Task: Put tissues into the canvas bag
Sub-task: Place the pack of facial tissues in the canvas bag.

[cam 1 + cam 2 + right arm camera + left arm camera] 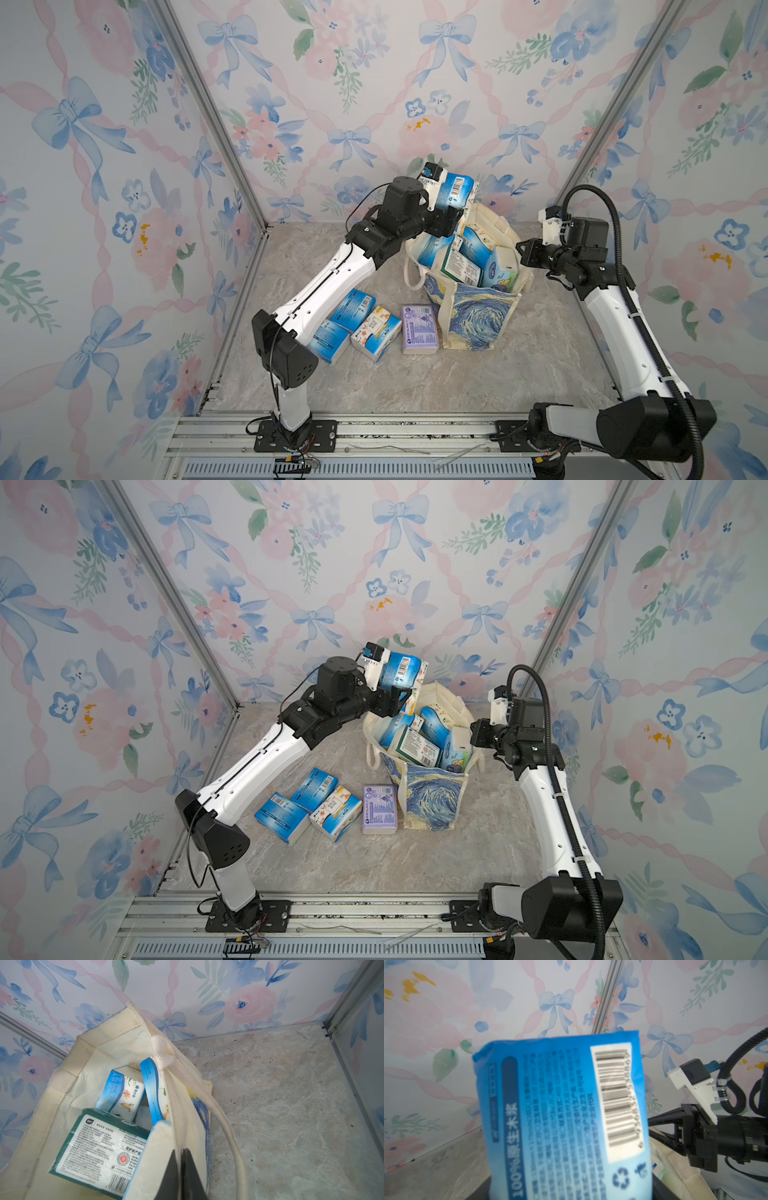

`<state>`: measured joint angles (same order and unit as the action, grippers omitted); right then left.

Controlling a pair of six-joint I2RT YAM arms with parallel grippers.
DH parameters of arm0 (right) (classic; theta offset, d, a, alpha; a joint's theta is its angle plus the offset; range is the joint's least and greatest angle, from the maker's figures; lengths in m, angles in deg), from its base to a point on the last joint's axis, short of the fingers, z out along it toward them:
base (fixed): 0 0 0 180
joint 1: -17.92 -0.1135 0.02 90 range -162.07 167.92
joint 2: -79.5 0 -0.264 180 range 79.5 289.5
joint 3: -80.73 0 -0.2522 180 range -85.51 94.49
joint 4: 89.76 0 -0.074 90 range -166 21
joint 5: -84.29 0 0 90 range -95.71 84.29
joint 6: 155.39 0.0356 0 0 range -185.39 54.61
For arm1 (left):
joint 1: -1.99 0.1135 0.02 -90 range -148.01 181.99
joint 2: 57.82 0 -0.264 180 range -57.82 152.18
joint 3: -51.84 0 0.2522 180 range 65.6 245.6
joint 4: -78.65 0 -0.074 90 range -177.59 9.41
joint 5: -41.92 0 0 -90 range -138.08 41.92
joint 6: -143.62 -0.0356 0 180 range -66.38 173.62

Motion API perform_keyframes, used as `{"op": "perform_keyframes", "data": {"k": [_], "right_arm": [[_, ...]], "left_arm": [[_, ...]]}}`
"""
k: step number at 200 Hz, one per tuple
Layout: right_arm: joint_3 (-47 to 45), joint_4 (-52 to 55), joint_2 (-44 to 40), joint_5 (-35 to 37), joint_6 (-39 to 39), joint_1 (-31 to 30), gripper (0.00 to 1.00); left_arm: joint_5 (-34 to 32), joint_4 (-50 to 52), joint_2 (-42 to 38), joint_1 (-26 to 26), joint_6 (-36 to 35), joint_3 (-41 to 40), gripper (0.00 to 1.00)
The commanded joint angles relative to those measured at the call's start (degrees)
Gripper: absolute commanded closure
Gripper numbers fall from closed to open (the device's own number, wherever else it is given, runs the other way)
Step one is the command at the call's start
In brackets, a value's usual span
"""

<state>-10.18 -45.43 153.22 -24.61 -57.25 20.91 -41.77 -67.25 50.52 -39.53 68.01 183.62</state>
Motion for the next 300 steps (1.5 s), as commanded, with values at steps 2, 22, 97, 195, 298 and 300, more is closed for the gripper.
{"op": "perform_keyframes", "data": {"k": [2,22,97,195,298,300], "right_arm": [[-0.27,-0.75,-1.25,-0.94,0.34,0.71,0.92],[-0.45,-0.76,-1.25,-0.88,0.24,0.87,0.92],[-0.71,-1.65,-0.33,-1.61,0.79,1.57,0.92],[-0.8,-1.25,-0.63,-1.19,0.53,1.59,0.92],[-1.16,-1.56,-1.11,-1.45,0.65,1.66,0.92],[-1.15,-1.56,-1.09,-1.42,0.69,1.67,0.92]], "left_arm": [[4.44,-0.74,6.26,-1.75,1.93,5.14,0.18],[6.59,-0.34,10.28,-2.23,3.28,8.42,0.19],[3.63,10.07,13.85,-2.91,2.05,11.14,0.19],[-3.1,12.53,9.79,-2.78,-3.47,15.26,0.02],[-7.64,12.45,-3.57,9.57,1.05,-6.83,0.54],[-7.17,12.45,-3.5,9.82,1.14,-7.01,0.55]]}}
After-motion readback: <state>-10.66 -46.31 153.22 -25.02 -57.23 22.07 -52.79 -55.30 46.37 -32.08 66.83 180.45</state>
